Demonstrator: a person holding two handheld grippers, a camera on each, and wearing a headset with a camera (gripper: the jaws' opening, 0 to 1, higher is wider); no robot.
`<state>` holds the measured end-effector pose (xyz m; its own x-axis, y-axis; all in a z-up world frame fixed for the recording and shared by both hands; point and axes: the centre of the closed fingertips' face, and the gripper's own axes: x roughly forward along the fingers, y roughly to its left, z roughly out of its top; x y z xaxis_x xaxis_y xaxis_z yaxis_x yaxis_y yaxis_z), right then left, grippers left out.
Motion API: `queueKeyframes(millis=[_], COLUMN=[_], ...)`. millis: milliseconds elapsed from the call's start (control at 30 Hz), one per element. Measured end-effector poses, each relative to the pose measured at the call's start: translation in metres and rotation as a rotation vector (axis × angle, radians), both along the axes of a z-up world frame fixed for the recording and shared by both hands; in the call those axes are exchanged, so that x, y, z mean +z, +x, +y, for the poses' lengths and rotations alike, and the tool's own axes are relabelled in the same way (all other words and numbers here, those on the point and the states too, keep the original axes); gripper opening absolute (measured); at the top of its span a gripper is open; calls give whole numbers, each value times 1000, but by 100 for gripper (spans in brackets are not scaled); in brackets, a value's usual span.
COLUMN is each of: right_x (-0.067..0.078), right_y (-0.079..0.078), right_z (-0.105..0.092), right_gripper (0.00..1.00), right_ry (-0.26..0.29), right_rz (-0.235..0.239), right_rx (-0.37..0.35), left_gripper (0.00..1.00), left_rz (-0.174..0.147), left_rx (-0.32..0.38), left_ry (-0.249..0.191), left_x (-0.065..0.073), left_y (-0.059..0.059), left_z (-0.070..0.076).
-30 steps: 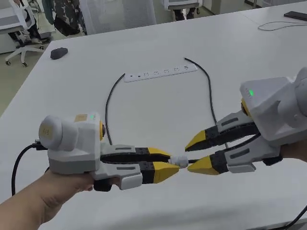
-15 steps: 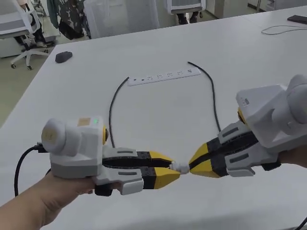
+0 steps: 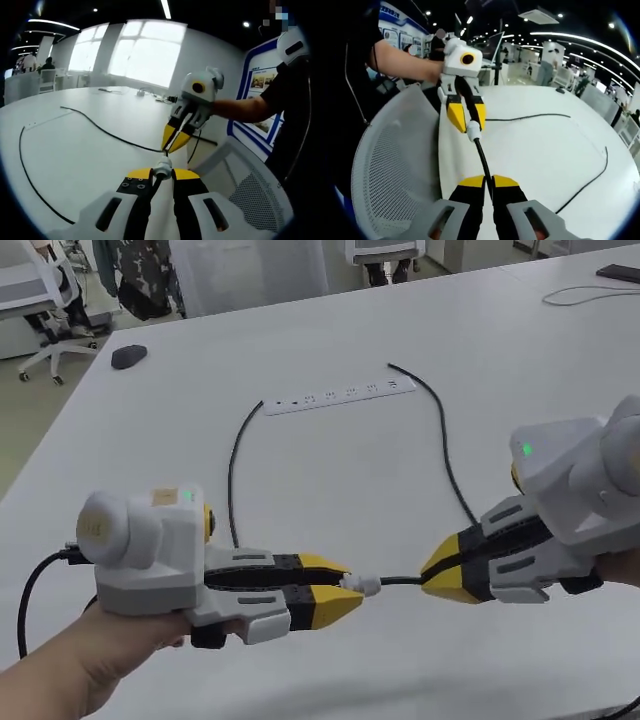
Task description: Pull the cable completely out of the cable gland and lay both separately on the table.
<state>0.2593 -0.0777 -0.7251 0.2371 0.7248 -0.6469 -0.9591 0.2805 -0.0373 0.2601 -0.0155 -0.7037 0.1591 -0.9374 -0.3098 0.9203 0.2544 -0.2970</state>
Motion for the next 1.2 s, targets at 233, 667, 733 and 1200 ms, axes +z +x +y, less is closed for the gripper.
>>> queueKeyframes(millis=[233,667,733,1200], right_x=[-10,-27,-29,-42], right_y=[16,40,42,43], right_z=[-34,-95,-100,-113], right_gripper=[0,0,0,0], right_ry=[-21,-90,-94,-119], right_rz=[23,26,29,47], right_rx=[-143,-323,-335,-357], left_gripper=[15,15,15,15], left_rz=[-3,-6,-8,-11], left_rx=[35,66,67,70], left_ry=[-4,-1,0,18], left_x=[1,1,2,0], left_y=[7,12,12,11], left_z=[8,19,20,22])
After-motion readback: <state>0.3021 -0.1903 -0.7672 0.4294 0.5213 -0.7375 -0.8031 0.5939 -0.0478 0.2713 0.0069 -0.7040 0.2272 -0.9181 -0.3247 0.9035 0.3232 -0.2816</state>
